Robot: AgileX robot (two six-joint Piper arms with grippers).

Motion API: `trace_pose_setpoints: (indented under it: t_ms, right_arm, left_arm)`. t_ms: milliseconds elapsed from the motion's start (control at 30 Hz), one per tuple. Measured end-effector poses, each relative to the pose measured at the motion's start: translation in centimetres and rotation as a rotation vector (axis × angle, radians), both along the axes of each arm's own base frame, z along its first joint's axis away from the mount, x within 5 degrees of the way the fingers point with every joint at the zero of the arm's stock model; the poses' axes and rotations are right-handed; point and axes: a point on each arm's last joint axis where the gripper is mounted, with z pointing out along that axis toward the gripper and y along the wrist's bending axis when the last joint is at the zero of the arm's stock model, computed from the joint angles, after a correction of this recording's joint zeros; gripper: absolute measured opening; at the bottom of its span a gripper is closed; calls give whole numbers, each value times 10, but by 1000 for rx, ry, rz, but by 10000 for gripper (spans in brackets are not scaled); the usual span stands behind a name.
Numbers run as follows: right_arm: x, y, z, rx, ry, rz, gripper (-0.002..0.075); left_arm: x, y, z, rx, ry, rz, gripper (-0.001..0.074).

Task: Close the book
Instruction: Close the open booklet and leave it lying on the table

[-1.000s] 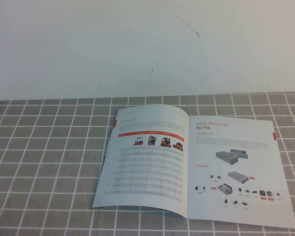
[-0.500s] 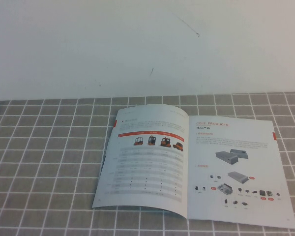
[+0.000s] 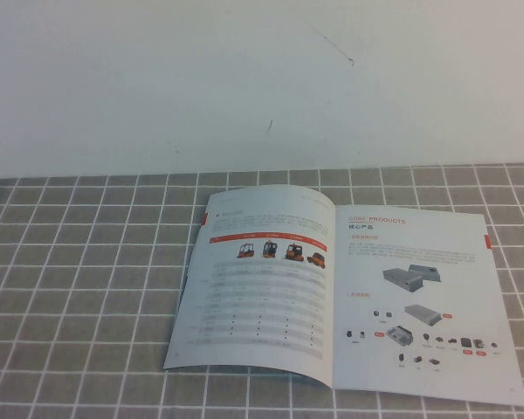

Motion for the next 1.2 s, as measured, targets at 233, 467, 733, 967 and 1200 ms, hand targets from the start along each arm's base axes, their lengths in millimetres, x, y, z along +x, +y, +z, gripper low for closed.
trace_pose_setpoints:
  t_ms: [233,467,733,967,1200]
  right_arm:
    - [-2,3,30,6,264,32,-3]
    - [10,5,67,49,488,72,-3]
    - [63,8,66,-5,995,130,-3]
    - [117,16,53,-79,1247,278,-3]
    - [176,26,31,-85,1397,463,-3]
  left_arm:
    - [-2,-2,29,16,237,-25,-4]
    - [22,-6,55,43,632,-54,-4]
    - [78,-14,54,63,1008,-84,-4]
    - [126,-23,42,130,1181,-136,-4]
    - [168,-39,30,129,1333,-279,-4]
